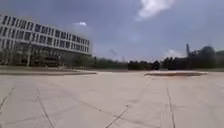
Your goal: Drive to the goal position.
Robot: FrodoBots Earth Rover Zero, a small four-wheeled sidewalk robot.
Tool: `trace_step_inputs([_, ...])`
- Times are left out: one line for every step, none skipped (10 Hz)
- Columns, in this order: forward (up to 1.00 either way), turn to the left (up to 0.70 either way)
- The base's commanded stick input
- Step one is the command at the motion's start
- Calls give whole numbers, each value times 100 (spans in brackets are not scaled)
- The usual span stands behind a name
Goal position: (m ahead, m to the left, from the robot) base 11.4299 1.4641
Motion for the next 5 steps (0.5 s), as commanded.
trace_step_inputs([70,0])
trace_step_inputs([70,0])
trace_step_inputs([70,0])
trace_step_inputs([70,0])
trace_step_inputs([70,0])
